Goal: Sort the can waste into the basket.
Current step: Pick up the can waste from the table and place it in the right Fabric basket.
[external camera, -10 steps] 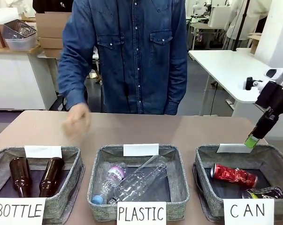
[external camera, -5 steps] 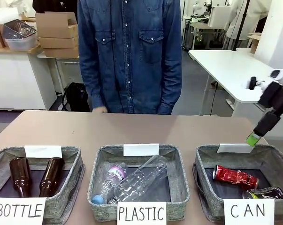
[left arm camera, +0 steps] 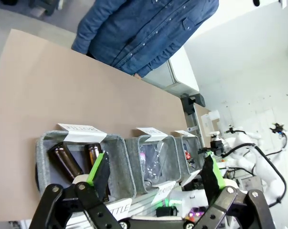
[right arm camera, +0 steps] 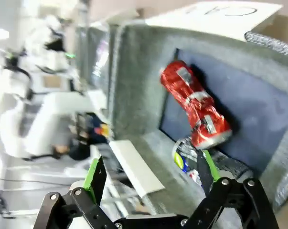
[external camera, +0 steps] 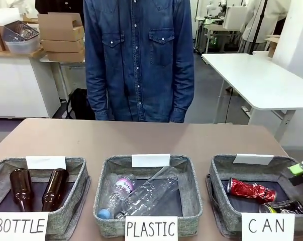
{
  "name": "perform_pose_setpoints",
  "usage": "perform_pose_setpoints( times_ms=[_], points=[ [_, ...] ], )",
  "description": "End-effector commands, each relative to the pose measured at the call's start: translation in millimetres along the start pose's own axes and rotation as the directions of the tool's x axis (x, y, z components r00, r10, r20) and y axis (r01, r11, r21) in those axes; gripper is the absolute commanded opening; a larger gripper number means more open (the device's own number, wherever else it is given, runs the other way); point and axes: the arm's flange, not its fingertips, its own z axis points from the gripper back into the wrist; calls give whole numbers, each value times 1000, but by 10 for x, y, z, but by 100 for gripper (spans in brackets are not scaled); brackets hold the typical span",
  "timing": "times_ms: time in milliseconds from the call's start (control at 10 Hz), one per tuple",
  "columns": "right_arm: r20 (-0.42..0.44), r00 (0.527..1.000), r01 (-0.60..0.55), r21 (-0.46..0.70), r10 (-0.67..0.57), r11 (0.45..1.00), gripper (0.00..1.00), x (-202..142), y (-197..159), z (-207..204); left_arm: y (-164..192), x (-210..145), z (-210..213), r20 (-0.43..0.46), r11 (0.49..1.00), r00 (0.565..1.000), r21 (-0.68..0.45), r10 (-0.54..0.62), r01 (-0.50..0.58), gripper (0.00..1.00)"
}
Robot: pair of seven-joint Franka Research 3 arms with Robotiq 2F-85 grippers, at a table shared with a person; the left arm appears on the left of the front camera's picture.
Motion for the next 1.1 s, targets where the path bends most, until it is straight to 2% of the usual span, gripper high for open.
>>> perform_pose_setpoints(
  times_ms=[0,100,700,900,1000],
  points=[
    [356,929,-41,361,-97,931,100,117,-50,-141,1,-1,-11,6,1000,1000,5,-4,4,100],
    [0,1000,0,0,0,1000,100,0,0,0,1,-1,-11,6,1000,1000,5,-4,4,100],
    [0,1000,0,0,0,1000,100,0,0,0,0,0,0,0,1000,1000,0,0,0,100],
    [0,1000,0,0,0,1000,100,0,0,0,-408,213,-400,-37,969,999,-243,25,-33,100],
    [0,1000,0,0,0,1000,100,0,0,0,-510,231,-783,-60,954,998,-298,2,-20,100]
  ],
)
